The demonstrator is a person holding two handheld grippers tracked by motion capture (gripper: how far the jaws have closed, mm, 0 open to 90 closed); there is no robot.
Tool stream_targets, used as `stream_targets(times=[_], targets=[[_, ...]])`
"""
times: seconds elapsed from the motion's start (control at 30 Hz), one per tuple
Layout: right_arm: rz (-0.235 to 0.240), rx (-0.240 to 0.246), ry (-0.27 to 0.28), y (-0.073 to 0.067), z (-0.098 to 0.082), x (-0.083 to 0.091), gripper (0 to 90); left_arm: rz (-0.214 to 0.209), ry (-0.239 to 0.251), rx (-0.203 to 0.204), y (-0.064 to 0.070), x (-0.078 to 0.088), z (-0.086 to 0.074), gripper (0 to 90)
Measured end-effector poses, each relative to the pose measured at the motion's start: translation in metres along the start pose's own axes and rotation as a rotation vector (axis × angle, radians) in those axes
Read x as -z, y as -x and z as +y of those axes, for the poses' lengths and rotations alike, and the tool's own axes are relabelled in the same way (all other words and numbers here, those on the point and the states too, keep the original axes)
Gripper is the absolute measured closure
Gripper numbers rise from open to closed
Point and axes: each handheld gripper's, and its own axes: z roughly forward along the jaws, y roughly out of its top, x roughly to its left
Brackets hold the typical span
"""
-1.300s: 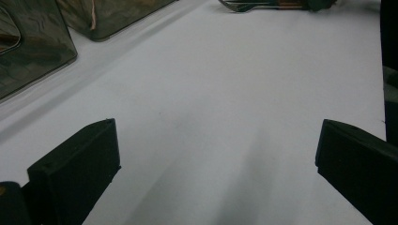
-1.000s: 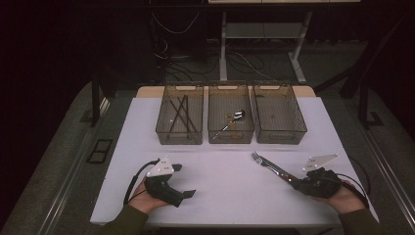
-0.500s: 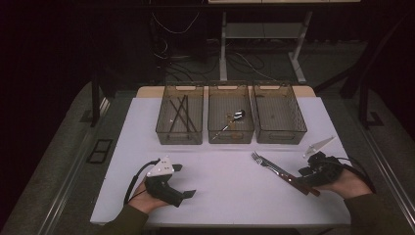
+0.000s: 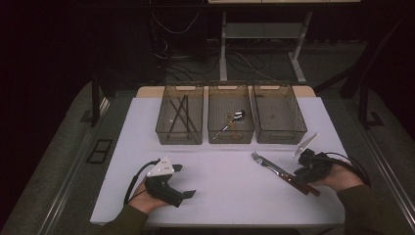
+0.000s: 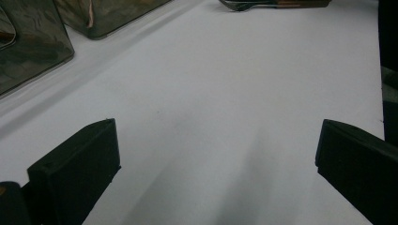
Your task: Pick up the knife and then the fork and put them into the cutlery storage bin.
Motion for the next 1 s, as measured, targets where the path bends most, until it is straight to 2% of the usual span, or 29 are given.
stream_targets(times=[0.23,0.4,0.57,0.73,0.83,1.0], targets=[[-0.004,0.017,-0.036,-0.001,0.004,-0.003,74.5,-0.002,-0.002,0.0,0.0,0.0,0.0,0.0],[-0.032,0.029,-0.071,0.001,0.008,-0.008,75.1,-0.001,-0.001,-0.001,0.0,0.0,0.0,0.0],[-0.035,0.03,-0.093,0.0,0.011,-0.011,75.4,-0.003,-0.003,-0.004,0.0,-0.001,0.0,0.0],[-0.049,0.022,-0.125,-0.001,0.015,-0.013,75.7,-0.002,-0.004,-0.006,0.0,-0.001,0.0,0.0],[-0.038,0.016,-0.136,-0.002,0.017,-0.013,76.3,-0.002,-0.003,-0.007,0.0,-0.001,0.0,0.0],[-0.058,0.006,-0.16,-0.002,0.02,-0.014,77.4,-0.001,-0.004,-0.008,0.001,-0.001,0.0,0.0]])
